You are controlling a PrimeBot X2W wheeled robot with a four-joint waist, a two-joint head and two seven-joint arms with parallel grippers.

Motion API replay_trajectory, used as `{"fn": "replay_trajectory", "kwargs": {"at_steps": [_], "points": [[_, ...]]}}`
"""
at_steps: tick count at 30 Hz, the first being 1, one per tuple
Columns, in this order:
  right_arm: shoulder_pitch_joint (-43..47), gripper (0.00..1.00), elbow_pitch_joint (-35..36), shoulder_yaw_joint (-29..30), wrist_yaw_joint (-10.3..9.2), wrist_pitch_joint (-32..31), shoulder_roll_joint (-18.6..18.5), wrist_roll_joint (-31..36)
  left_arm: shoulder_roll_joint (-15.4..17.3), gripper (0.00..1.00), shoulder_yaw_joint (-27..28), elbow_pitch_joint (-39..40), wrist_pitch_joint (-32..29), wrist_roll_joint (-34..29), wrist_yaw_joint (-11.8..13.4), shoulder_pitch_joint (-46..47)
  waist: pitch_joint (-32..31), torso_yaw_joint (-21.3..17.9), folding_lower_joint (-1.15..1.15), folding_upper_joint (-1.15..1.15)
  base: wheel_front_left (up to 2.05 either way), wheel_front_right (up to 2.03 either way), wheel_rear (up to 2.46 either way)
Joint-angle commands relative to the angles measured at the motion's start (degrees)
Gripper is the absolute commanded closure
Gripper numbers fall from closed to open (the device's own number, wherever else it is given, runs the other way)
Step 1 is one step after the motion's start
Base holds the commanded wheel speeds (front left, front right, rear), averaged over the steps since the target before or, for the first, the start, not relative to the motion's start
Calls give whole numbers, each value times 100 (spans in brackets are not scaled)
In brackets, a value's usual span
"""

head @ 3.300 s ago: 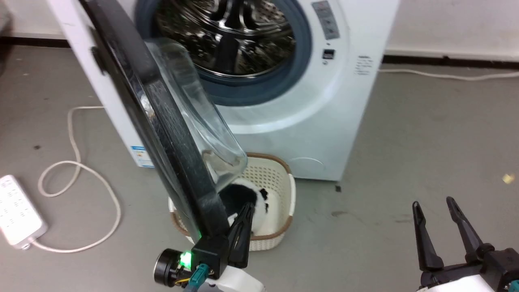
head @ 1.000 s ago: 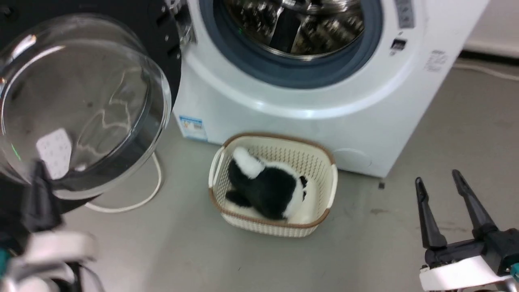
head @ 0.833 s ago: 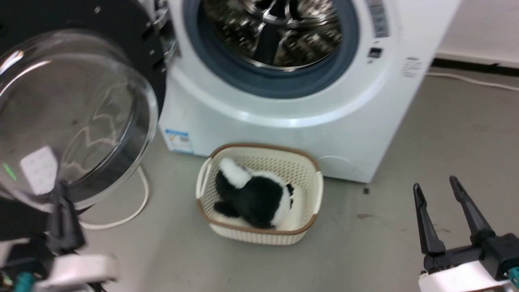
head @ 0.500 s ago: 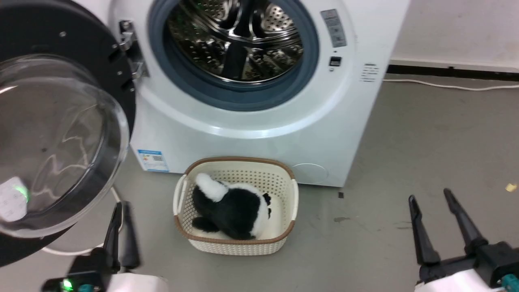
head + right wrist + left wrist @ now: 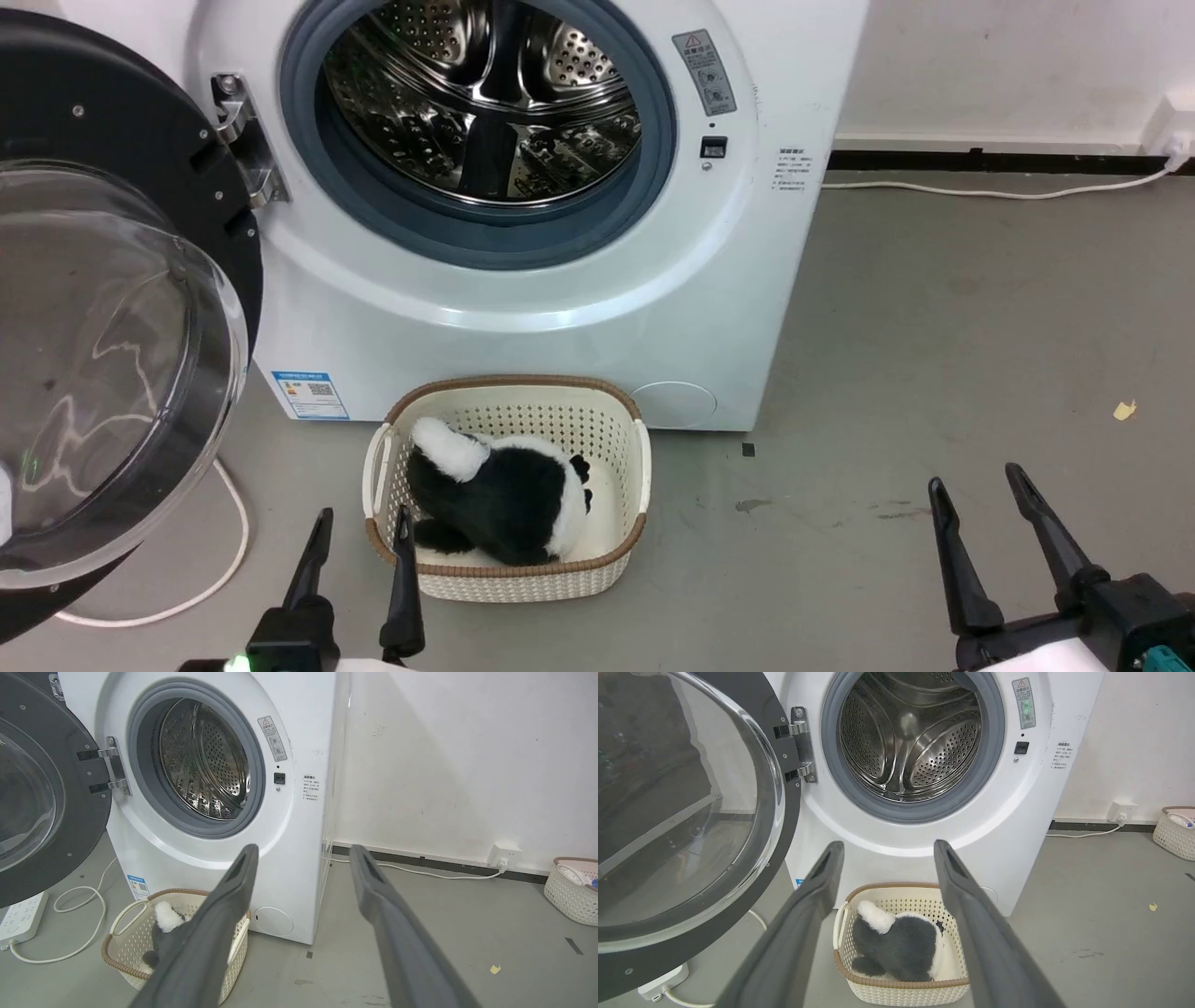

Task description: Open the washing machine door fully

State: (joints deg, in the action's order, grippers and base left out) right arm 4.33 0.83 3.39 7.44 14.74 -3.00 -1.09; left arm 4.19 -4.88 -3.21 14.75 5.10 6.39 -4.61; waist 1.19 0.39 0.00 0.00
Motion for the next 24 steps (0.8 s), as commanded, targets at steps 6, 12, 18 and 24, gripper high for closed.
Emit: {"fn": "replay_trajectory", "kwargs": {"at_steps": [6,12,18,24], "points": [[63,0,-75,-14,5,26,12,-24,-38,0,-19,-60,25,-84,20,0,1,-31,0,0,0,0,0],[50,0,-81,-7,5,26,12,-54,-38,0,-30,-87,25,-113,26,35,-2,-26,0,0,0,0,0],[34,0,-81,3,5,26,13,-45,-42,0,-34,-57,25,-127,51,58,6,-25,0,0,0,0,0],[-4,100,-65,-4,0,-4,-1,-5,-9,100,-15,-65,-11,-86,22,13,13,-20,0,0,0,0,0]]}}
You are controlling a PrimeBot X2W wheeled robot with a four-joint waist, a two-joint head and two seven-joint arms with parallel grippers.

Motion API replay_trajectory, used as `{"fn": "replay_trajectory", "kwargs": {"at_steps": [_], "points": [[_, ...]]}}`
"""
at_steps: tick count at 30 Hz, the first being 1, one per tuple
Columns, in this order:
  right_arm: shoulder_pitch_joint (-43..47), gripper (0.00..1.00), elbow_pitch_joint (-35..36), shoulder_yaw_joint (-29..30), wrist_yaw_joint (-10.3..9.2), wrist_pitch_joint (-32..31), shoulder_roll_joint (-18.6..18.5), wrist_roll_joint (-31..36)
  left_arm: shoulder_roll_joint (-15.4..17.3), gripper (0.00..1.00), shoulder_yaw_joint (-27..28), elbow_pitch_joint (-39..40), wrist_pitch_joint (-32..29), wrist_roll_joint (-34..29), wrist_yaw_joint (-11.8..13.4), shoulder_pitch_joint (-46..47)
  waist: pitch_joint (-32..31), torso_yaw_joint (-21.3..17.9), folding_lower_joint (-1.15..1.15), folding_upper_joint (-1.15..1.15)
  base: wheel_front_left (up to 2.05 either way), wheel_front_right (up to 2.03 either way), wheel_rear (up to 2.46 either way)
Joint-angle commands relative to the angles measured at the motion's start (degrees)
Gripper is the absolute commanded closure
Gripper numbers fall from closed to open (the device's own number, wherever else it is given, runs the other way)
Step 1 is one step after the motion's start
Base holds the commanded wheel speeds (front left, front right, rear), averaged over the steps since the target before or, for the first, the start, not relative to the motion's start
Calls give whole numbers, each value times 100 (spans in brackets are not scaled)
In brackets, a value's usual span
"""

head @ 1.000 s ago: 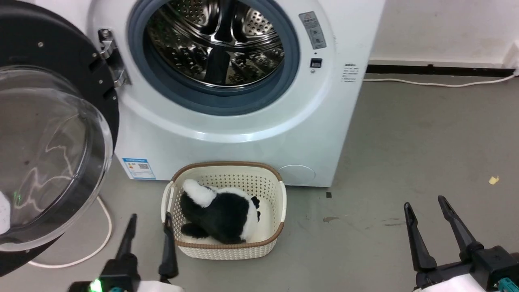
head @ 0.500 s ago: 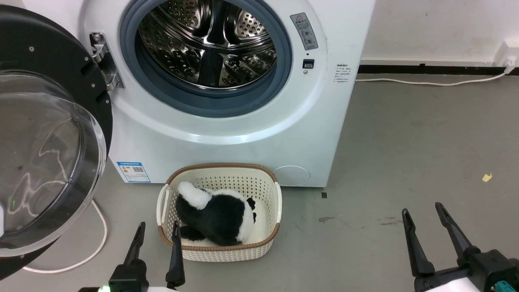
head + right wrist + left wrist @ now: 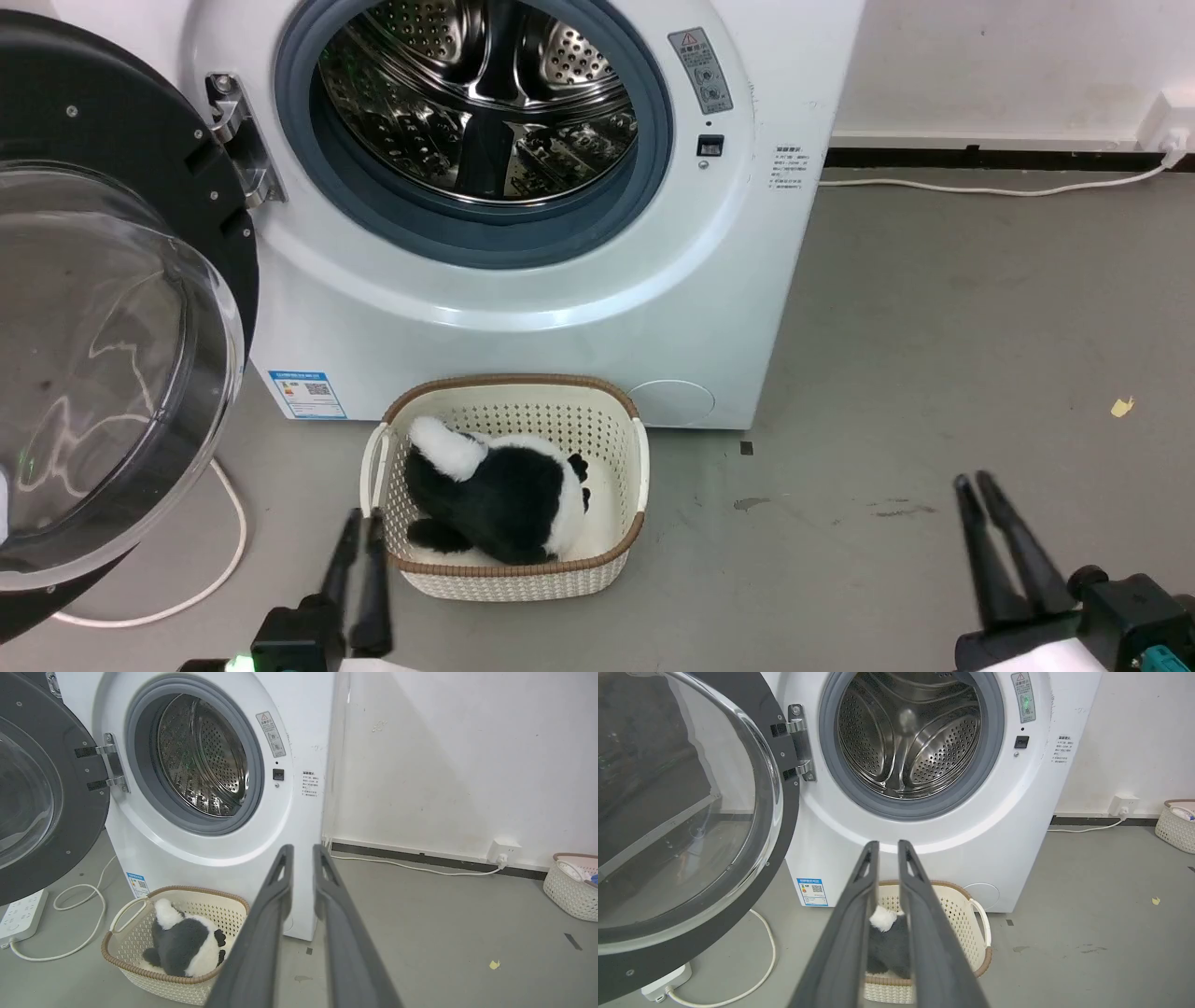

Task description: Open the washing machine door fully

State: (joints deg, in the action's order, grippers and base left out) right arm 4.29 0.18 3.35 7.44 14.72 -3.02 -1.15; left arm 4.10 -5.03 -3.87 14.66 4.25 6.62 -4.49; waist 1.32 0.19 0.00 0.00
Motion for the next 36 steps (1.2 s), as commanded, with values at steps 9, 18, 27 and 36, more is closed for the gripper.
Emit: {"fn": "replay_trajectory", "kwargs": {"at_steps": [9,18,27,36], "points": [[-30,100,-1,-24,0,-103,1,8,-9,100,37,27,-103,-30,-47,32,-9,-1,0,0,0,0,0],[-71,100,-3,-56,1,-245,2,19,-20,100,85,64,-244,-71,-110,75,-22,-3,0,0,0,0,0],[-102,100,-4,-80,1,-350,3,27,-29,100,121,92,-349,-101,-158,107,-31,-5,0,0,0,0,0],[-133,100,-6,-104,1,-456,4,36,-38,100,157,120,-455,-132,-205,139,-41,-6,0,0,0,0,0]]}}
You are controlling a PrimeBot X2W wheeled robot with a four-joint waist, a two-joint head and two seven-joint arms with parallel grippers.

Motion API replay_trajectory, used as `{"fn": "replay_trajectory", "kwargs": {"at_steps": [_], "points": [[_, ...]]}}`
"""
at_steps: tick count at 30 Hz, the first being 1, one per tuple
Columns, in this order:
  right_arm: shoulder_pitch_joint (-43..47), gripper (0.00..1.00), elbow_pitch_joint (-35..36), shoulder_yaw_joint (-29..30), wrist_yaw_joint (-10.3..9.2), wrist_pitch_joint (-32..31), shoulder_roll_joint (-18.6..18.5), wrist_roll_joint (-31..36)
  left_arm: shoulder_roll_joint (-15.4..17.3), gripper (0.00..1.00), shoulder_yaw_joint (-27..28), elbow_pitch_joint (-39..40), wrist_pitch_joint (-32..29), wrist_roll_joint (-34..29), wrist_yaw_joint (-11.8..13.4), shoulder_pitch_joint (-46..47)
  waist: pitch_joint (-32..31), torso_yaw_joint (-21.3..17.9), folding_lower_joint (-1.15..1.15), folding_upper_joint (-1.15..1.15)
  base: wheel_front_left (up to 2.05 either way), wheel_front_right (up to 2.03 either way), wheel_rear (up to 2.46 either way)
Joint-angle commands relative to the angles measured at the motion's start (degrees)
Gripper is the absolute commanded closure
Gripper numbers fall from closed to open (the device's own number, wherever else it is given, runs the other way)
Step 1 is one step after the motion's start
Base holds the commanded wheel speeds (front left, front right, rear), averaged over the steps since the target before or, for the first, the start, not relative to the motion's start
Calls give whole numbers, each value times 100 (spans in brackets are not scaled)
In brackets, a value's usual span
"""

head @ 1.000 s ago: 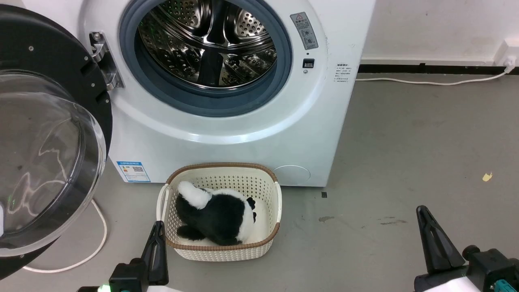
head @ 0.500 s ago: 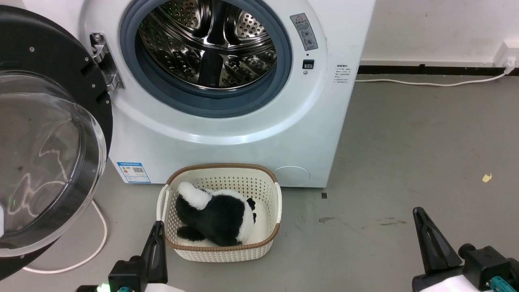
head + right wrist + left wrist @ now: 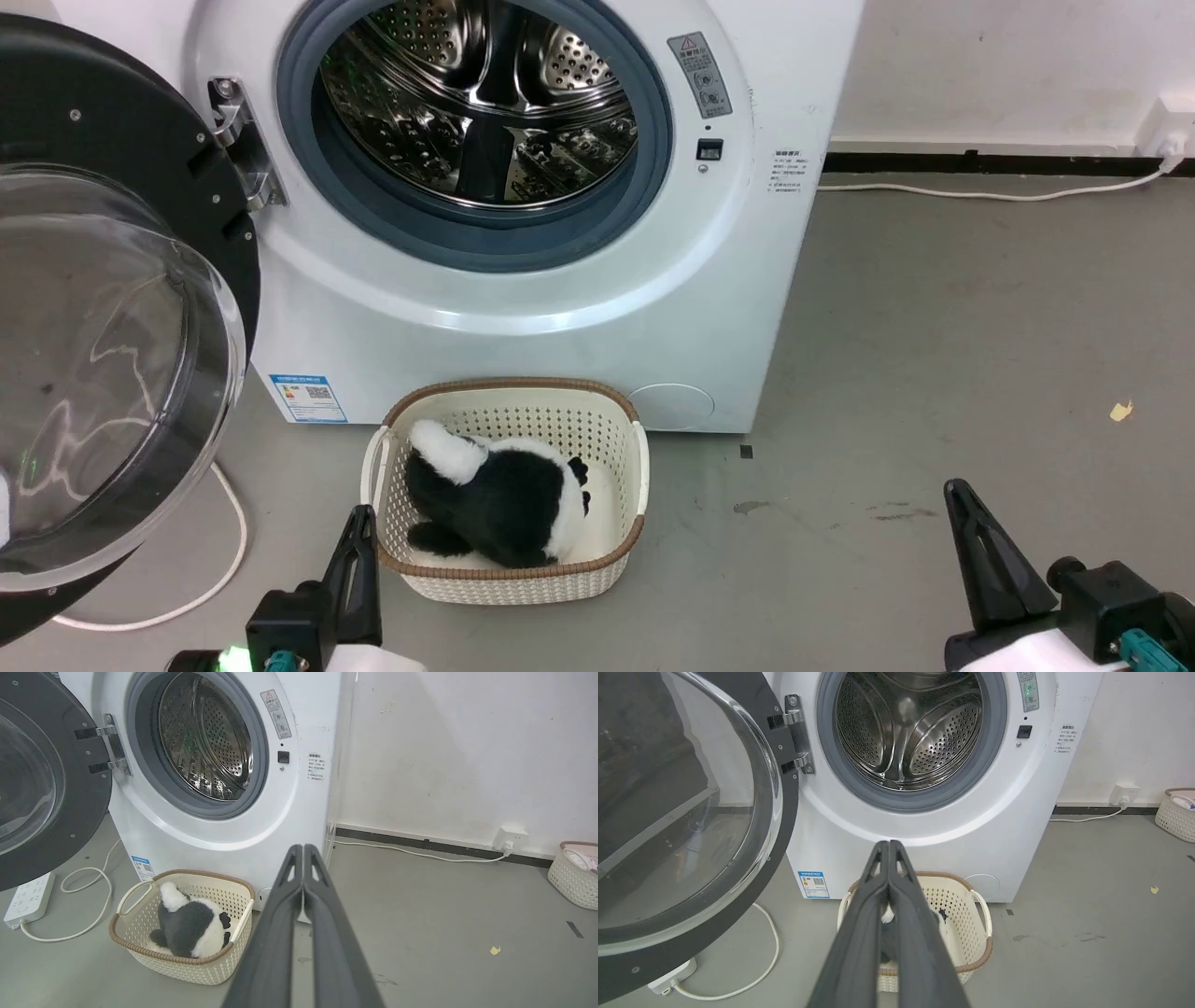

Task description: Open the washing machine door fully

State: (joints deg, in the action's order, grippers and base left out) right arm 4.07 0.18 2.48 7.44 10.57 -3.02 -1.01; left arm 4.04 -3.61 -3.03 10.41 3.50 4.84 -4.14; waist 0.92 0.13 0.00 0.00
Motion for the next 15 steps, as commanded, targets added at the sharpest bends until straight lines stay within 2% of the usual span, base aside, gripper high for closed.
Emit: {"fn": "replay_trajectory", "kwargs": {"at_steps": [1,15], "points": [[-111,100,-6,-17,1,-42,4,21,-31,100,16,35,-29,-57,-27,105,-1,0,0,0,0,0,0],[-159,100,-8,-54,2,-206,6,34,-45,100,72,79,-193,-104,-101,155,-16,-2,0,0,0,0,0]]}}
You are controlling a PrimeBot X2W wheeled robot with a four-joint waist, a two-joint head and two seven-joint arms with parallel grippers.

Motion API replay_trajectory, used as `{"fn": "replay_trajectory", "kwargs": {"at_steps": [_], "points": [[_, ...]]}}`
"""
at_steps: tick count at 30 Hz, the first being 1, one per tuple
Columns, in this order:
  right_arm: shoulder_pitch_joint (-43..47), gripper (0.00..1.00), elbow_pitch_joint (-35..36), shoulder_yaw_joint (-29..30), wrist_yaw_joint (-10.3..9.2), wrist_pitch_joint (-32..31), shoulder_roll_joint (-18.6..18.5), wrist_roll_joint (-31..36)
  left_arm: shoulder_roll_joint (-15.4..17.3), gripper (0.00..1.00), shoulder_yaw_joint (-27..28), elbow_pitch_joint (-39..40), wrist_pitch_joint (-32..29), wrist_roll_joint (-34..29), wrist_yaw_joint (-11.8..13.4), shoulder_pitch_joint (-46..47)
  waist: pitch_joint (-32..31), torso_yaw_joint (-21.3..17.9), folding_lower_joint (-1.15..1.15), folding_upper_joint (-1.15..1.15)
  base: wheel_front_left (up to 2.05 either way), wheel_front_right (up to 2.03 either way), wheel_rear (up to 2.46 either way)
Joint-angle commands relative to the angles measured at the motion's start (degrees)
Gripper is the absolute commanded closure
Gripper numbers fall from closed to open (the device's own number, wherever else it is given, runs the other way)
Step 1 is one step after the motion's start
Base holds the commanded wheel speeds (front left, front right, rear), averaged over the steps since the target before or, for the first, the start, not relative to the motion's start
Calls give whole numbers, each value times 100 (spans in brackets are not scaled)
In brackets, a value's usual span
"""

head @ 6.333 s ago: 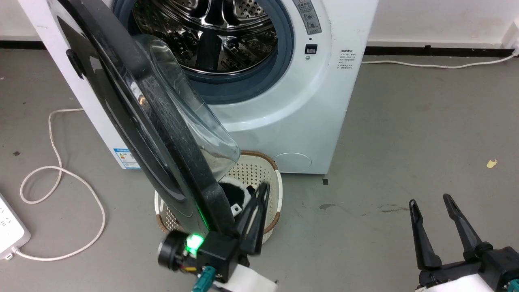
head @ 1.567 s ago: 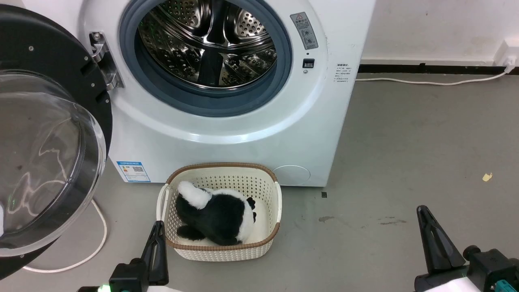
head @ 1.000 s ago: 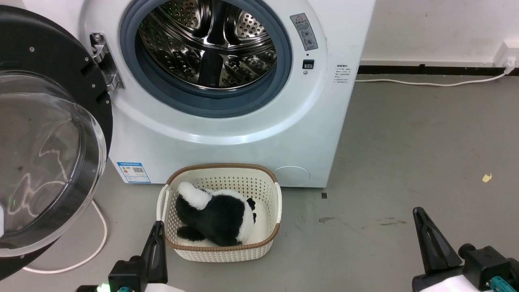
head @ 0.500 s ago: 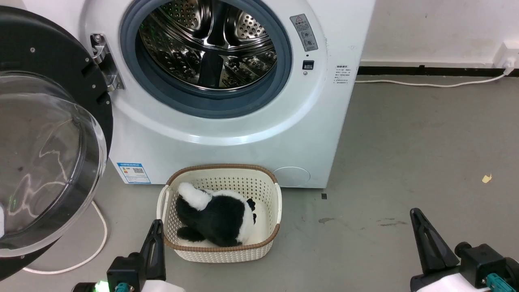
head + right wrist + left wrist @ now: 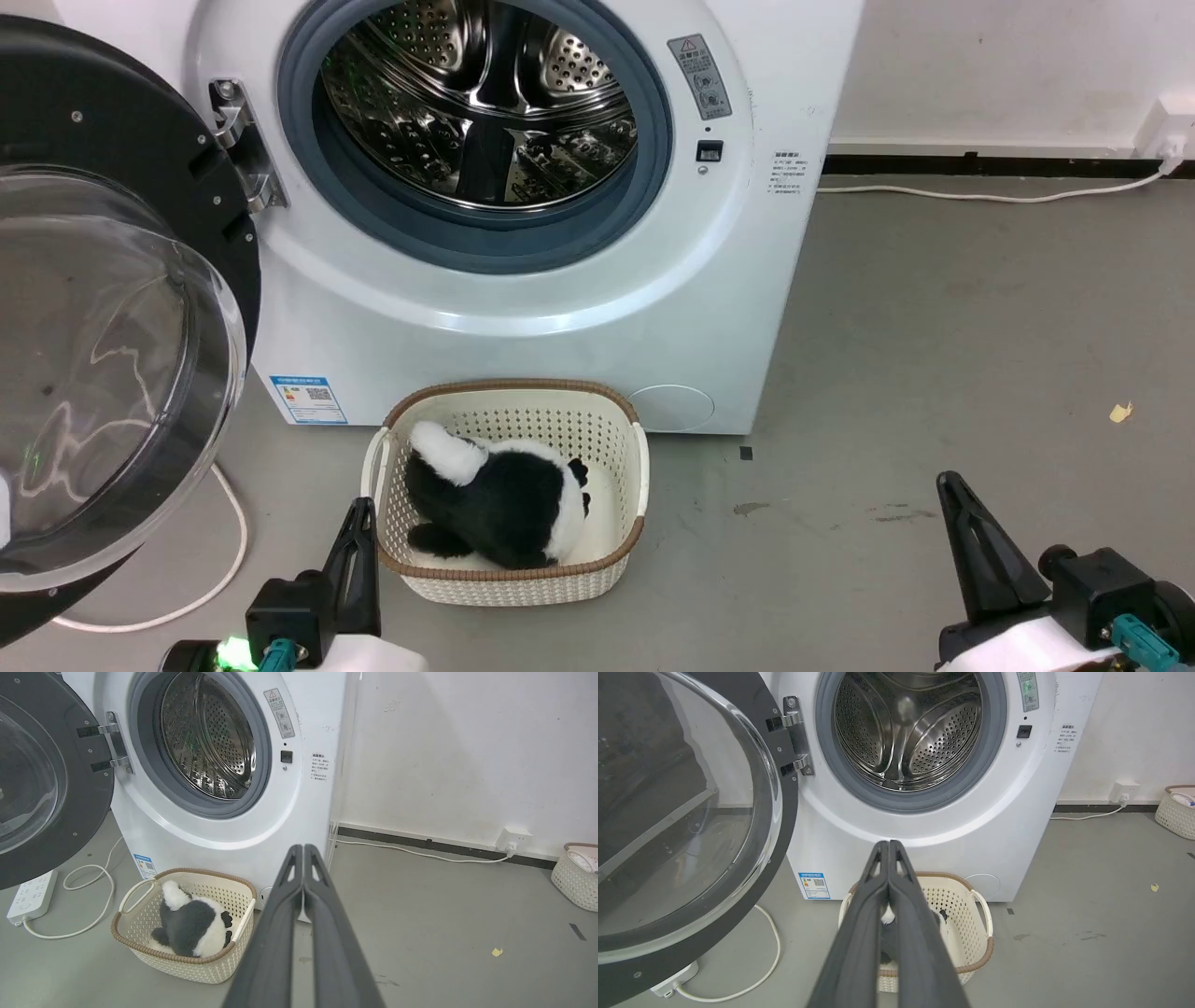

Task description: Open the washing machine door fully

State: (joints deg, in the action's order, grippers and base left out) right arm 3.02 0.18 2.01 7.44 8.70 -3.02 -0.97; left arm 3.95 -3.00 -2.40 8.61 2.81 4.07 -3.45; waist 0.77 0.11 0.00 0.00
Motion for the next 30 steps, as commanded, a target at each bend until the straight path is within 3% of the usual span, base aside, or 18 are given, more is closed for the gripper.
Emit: {"fn": "replay_trajectory", "kwargs": {"at_steps": [1,30], "points": [[-58,100,-8,-10,2,-30,6,32,-37,100,15,19,-25,-39,-30,89,-1,0,0,0,0,0,0],[-157,100,-12,-87,3,-371,9,58,-66,100,131,109,-365,-137,-183,193,-32,-5,0,0,0,0,0]]}}
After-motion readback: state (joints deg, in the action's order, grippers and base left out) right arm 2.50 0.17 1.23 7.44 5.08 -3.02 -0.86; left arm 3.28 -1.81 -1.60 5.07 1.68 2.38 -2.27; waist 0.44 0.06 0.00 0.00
